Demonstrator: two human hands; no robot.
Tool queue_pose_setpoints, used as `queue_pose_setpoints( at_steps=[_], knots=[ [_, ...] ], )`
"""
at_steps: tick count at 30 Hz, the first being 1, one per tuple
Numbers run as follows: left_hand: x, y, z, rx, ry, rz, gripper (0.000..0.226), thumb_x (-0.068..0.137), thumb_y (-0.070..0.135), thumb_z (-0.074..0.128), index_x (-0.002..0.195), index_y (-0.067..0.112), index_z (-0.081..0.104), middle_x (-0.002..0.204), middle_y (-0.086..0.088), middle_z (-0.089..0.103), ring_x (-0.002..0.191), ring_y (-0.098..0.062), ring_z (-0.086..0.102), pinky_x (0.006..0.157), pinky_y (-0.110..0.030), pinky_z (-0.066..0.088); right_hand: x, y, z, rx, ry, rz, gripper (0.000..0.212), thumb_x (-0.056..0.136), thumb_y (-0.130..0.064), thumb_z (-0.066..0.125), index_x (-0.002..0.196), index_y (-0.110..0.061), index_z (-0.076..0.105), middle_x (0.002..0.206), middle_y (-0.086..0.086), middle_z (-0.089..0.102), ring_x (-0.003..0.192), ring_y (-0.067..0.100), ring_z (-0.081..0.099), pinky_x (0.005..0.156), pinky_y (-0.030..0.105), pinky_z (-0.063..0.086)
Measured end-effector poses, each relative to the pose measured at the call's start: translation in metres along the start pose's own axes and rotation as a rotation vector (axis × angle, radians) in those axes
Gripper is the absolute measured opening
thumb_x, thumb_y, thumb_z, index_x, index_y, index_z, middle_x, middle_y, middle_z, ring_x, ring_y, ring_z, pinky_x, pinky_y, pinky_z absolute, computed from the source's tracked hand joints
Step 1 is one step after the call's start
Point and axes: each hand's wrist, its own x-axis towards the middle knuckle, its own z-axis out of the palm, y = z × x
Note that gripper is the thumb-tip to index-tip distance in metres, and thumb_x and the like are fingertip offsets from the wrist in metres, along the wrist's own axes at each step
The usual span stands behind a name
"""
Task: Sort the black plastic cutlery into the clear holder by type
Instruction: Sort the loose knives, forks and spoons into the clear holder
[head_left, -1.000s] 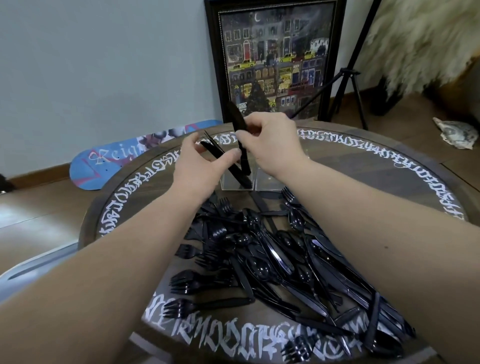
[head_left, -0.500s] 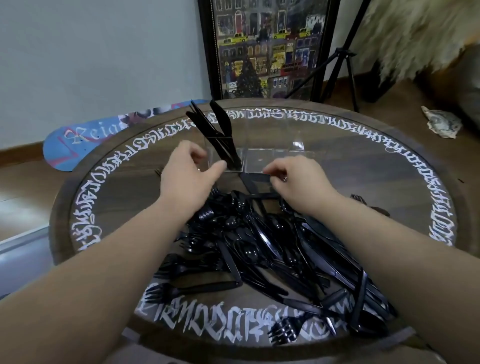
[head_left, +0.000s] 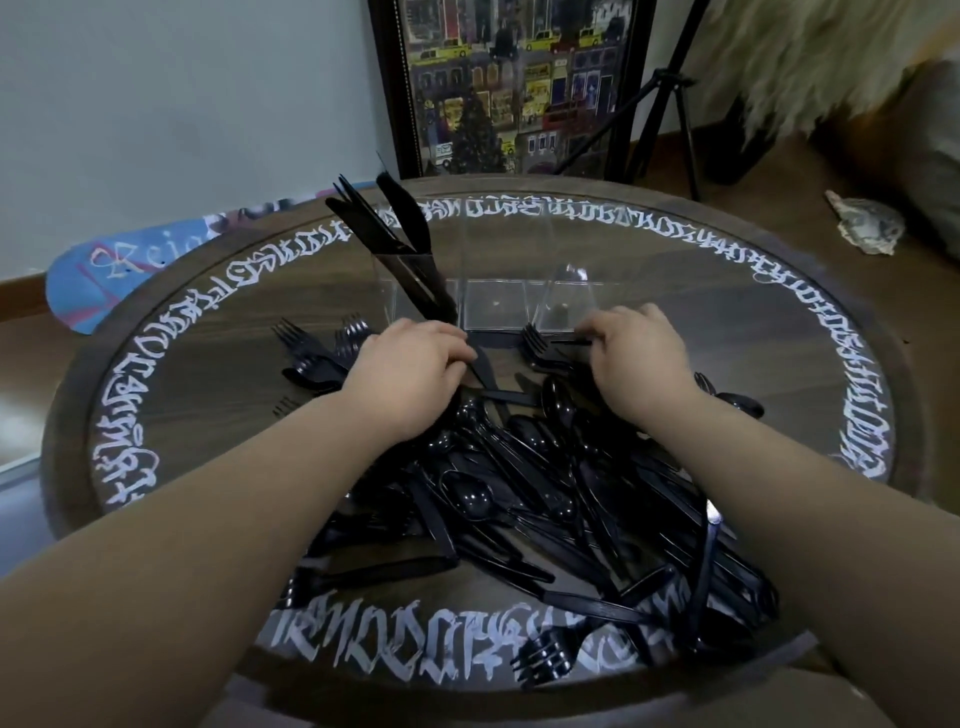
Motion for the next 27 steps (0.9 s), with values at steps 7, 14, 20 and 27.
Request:
queue_pose_setpoints(
  at_steps=[7, 14, 20, 27],
  knots=[
    [0.015, 0.005, -0.003, 0.045, -0.131, 0.075, 0.038, 0.095, 0.017, 0.053, 0.128, 0.032, 0.058, 0.137, 0.009, 0.053, 0.124, -0.019, 0.050, 0.104, -0.035, 0.040, -0.006, 0.012, 0.002, -0.096, -0.118, -0.121, 0.031, 0.095, -0.026, 0.050, 0.124, -0.026, 0.060, 0.118, 0.002, 0.059, 0.110, 0.027, 0.041, 0.090, 0.031, 0.036],
    [0.018, 0.006, -0.012, 0.110, -0.193, 0.054, 0.032, 0.087, 0.028, 0.066, 0.119, 0.031, 0.062, 0.119, -0.001, 0.051, 0.105, -0.023, 0.056, 0.092, -0.036, 0.046, -0.003, 0.010, -0.003, 0.030, -0.252, -0.069, 0.005, 0.087, -0.025, 0.061, 0.092, -0.025, 0.061, 0.094, -0.005, 0.066, 0.105, 0.024, 0.049, 0.093, 0.036, 0.043],
    [0.014, 0.002, -0.009, 0.114, -0.152, 0.055, 0.010, 0.087, 0.030, 0.065, 0.096, 0.026, 0.063, 0.116, 0.002, 0.050, 0.109, -0.021, 0.048, 0.089, -0.034, 0.043, -0.004, 0.006, -0.004, 0.087, -0.282, -0.039, 0.007, 0.086, -0.019, 0.061, 0.090, -0.023, 0.057, 0.091, -0.005, 0.059, 0.099, 0.022, 0.056, 0.082, 0.028, 0.043],
    [0.012, -0.001, -0.008, 0.115, -0.157, 0.052, 0.024, 0.088, 0.033, 0.064, 0.111, 0.027, 0.059, 0.116, 0.001, 0.053, 0.111, -0.022, 0.045, 0.095, -0.037, 0.041, -0.012, 0.014, -0.010, 0.143, -0.223, -0.031, 0.020, 0.089, -0.013, 0.056, 0.106, -0.018, 0.065, 0.085, -0.009, 0.053, 0.083, 0.011, 0.047, 0.072, 0.019, 0.031]
  ],
)
